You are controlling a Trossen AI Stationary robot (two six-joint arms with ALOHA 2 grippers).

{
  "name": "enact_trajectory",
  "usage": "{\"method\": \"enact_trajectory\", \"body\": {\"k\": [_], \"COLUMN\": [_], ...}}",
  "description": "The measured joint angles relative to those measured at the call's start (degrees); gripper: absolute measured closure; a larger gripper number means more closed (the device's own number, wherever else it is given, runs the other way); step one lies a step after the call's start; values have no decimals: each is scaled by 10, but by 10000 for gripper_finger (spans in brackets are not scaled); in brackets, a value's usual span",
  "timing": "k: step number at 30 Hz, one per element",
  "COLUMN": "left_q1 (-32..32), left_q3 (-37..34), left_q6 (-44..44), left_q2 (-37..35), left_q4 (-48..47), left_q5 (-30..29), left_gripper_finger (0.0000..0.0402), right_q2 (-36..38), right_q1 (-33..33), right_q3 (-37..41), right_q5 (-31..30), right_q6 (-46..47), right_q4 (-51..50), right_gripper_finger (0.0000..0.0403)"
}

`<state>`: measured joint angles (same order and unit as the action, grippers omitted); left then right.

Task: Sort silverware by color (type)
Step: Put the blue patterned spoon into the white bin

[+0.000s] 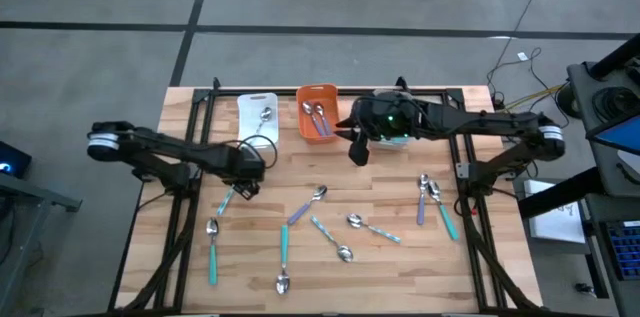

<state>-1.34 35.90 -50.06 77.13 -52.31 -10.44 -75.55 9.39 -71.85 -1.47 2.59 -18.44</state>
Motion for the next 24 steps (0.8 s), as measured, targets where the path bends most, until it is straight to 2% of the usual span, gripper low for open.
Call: {"method": "enact_trajectory", "body": {"k": [8, 22, 24], "left_q1": [0, 0, 0], "left_q3": [0, 1, 1], "left_q6": [0, -12, -18], "left_q2": [36, 52, 52], "left_q4": [13, 38, 39], "left_q5": [1, 15, 15], "left_gripper_finger": [269, 388, 395], "right_q2": [14, 5, 5], "right_q1": [0, 0, 0], "right_q3": [15, 15, 15], "right_q5": [0, 0, 0], "right_q6": [0, -15, -18], "right_q4": [8, 8, 8], "right_gripper_finger": [312, 312, 312]}}
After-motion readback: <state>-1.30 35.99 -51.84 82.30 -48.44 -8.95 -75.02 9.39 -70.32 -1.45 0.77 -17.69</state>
